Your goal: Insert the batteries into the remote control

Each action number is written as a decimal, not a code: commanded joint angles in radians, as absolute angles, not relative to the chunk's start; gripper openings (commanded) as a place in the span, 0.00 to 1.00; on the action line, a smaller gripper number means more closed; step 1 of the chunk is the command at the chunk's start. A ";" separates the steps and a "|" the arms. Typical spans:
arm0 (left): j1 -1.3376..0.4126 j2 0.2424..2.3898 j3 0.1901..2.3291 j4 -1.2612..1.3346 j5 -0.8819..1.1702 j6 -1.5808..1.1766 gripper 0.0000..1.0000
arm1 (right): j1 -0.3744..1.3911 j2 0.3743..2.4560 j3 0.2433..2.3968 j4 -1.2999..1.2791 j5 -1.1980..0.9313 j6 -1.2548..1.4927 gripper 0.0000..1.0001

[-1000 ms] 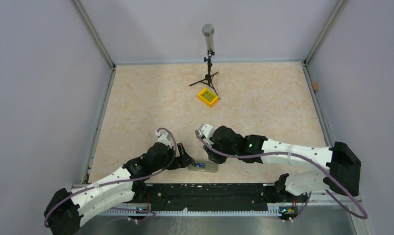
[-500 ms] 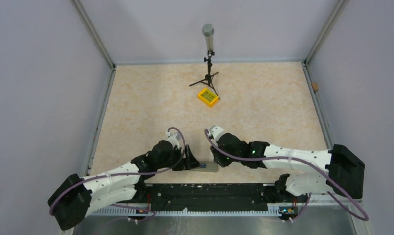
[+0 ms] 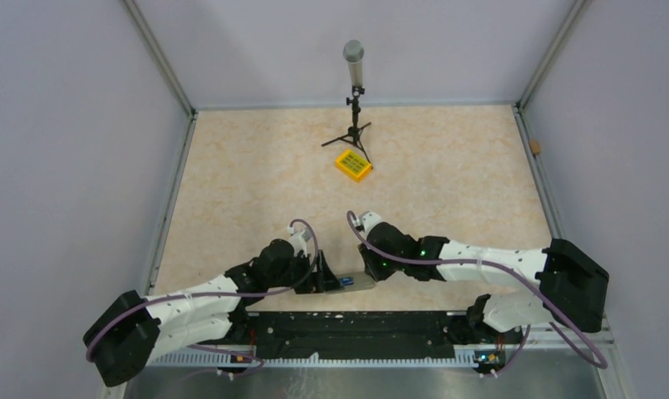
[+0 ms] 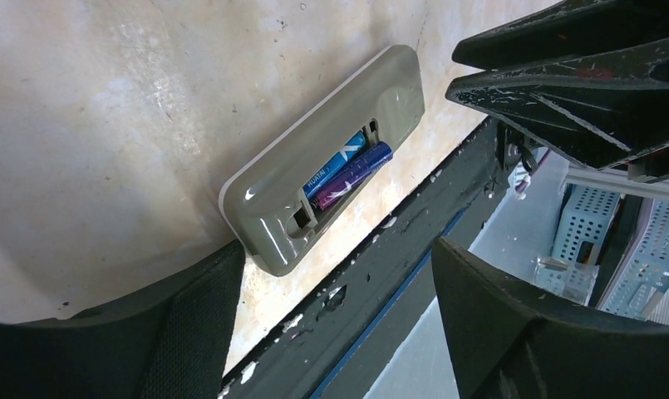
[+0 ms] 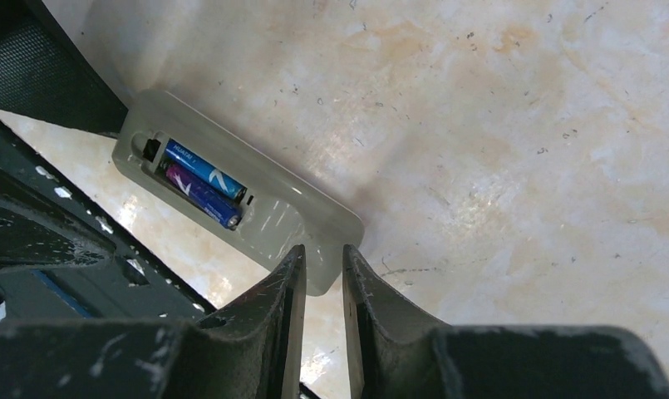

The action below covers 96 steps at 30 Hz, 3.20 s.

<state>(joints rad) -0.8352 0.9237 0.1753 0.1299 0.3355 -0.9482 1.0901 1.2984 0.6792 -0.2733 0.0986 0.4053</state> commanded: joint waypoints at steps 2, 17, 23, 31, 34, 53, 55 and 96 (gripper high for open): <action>-0.844 0.925 0.169 0.126 0.333 -0.933 0.82 | 1.089 1.277 0.732 -0.257 0.078 0.468 0.22; -0.842 0.828 0.218 -0.108 0.166 -0.872 0.57 | 1.089 1.285 0.733 -0.189 0.003 0.550 0.21; -0.841 0.861 0.205 -0.037 0.179 -0.889 0.45 | 1.090 1.290 0.726 -0.154 -0.031 0.573 0.21; -0.838 0.905 0.199 0.063 0.213 -0.917 0.40 | 1.091 1.305 0.712 -0.126 -0.049 0.585 0.20; -0.838 0.915 0.198 0.080 0.218 -0.925 0.39 | 1.091 1.307 0.708 -0.120 -0.057 0.589 0.20; -0.838 0.956 0.181 0.127 0.262 -0.943 0.24 | 1.123 1.388 0.733 -0.167 -0.048 0.602 0.20; -0.838 0.953 0.181 0.127 0.261 -0.945 0.24 | 1.125 1.387 0.733 -0.166 -0.049 0.606 0.19; -0.838 0.946 0.184 0.134 0.273 -0.947 0.21 | 1.132 1.444 0.730 -0.151 -0.080 0.655 0.11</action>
<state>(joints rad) -0.8375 0.9516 0.1867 0.0792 0.2481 -0.9417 1.1172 1.4128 0.6960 -0.1780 -0.0666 0.6483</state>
